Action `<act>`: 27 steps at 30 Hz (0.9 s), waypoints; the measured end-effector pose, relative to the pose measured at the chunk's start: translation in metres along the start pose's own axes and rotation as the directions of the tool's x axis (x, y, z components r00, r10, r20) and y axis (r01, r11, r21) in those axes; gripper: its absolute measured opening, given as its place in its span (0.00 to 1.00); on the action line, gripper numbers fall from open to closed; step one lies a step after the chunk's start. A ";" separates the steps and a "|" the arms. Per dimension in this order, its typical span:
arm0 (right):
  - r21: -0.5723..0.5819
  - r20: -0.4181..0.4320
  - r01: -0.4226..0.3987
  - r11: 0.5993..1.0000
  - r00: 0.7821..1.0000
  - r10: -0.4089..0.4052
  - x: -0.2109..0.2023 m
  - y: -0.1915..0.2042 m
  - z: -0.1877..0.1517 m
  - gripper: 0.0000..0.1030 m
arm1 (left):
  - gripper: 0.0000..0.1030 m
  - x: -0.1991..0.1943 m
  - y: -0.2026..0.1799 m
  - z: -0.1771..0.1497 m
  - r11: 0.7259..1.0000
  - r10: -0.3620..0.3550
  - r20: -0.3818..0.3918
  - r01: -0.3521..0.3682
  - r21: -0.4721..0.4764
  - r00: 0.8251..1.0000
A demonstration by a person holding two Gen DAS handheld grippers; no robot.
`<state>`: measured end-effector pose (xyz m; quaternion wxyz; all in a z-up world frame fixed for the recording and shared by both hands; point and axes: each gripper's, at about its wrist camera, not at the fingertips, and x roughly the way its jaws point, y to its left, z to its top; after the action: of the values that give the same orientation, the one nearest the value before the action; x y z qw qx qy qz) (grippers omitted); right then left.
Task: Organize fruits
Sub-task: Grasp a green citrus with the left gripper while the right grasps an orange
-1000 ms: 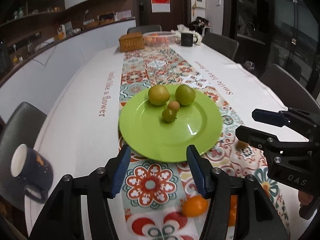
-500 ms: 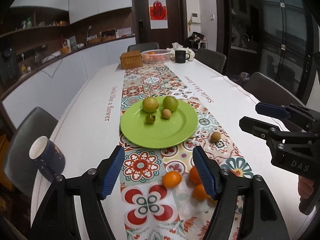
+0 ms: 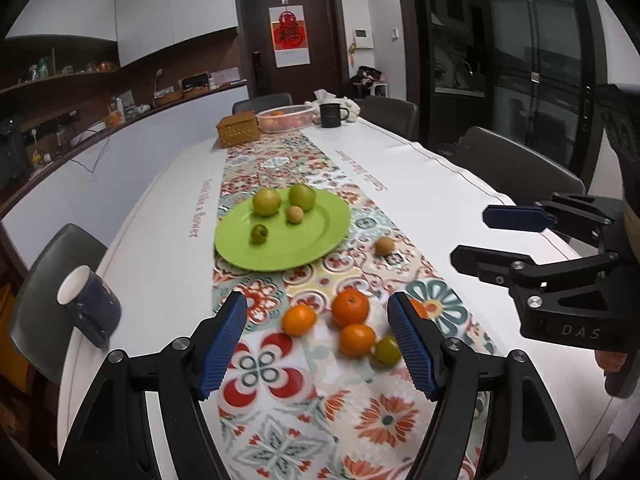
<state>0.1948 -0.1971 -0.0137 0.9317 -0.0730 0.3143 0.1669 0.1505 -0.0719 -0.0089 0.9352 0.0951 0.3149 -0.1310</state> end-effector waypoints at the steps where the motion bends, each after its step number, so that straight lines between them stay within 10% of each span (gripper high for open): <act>1: -0.012 -0.009 -0.005 1.000 1.000 0.005 0.000 0.000 -0.002 0.53 | 0.70 0.000 -0.003 -0.003 1.000 -0.006 -0.004 0.006 0.004 1.000; 27: -0.243 -0.288 -0.172 0.955 0.953 0.098 0.078 0.007 -0.035 0.53 | 0.40 0.084 -0.032 -0.040 0.973 -0.231 -0.262 0.213 -0.093 0.937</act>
<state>0.2312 -0.1783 -0.0897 0.8476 -0.1972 0.4187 0.2594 0.1821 -0.1074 -0.0950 0.8651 0.0463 0.4526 -0.2114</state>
